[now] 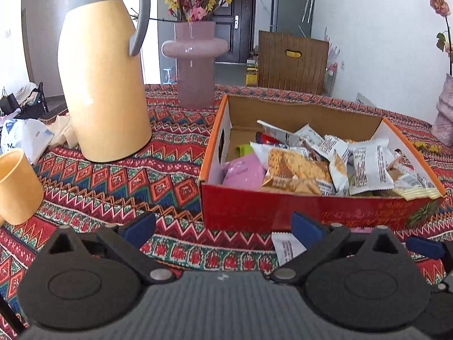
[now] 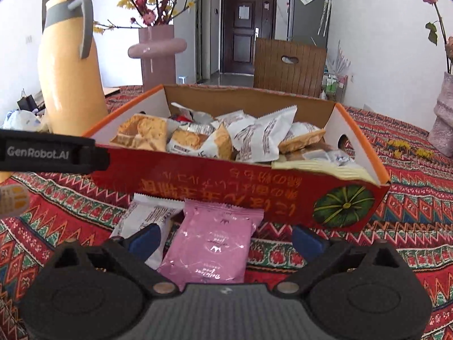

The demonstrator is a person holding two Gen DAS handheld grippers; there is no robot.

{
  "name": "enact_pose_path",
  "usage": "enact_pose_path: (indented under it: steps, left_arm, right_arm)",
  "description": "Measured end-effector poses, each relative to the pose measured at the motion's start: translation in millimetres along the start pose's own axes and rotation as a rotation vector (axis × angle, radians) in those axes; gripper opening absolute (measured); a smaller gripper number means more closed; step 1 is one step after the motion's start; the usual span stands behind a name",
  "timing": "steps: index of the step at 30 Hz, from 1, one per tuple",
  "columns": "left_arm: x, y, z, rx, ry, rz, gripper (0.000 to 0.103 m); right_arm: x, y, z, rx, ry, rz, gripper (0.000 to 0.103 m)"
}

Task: Organize snacks
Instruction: 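Grasp a white packet with the left tool while the right tool grasps the pink packet, then carry the white and pink packets over the box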

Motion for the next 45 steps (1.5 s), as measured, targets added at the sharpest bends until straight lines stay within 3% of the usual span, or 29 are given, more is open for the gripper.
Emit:
enact_pose_path:
  steps: [2,5,16,19,20,22,23,27,32,37,45]
  left_arm:
    - [-1,-5,1,0.016,-0.006,0.006,0.103]
    - [-8,-11,2,0.032,-0.023,0.017,0.103]
    - [-64,-36,13,0.121,-0.092,0.107,0.102]
    - [-75,-43,16,0.140,-0.091,0.129,0.086]
    - [-77,-46,20,0.155,-0.093,0.131,0.070]
    - [-79,-46,20,0.157,-0.110,0.118,0.058]
    - [-79,-47,18,0.156,-0.119,0.114,0.047]
    - [-79,-47,10,0.148,-0.132,0.118,0.044]
    - [-76,-32,-17,0.072,-0.170,0.112,0.044]
    - [-71,12,-50,-0.089,-0.187,0.094,0.044]
    - [-63,76,-43,-0.232,-0.103,0.071,0.044]
  right_arm:
    - [0,-6,10,0.038,-0.015,0.007,0.090]
    - [-2,-13,12,0.065,0.004,0.027,0.061]
    - [-45,-22,-34,-0.026,-0.070,0.043,0.060]
    - [-60,-28,-41,-0.029,-0.088,0.058,0.060]
    - [-62,-28,-41,-0.030,-0.091,0.061,0.060]
    - [-66,-29,-42,-0.034,-0.090,0.068,0.060]
    - [-67,-29,-43,-0.038,-0.089,0.071,0.060]
    - [-68,-28,-51,-0.066,-0.075,0.066,0.060]
    - [-67,-16,-70,-0.126,-0.051,0.056,0.060]
    - [-64,12,-89,-0.230,-0.038,0.049,0.061]
    - [-63,77,-79,-0.379,-0.058,0.024,0.061]
Point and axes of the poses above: each gripper's, at about its wrist camera, not at the fingertips, and z roughly the way its jaws point, x to its left, y to its top, the point moved 7 cm from there along z, roughly the way its jaws point, and after that the axes turned 10 degrees about -x, right-handed, at the moved point
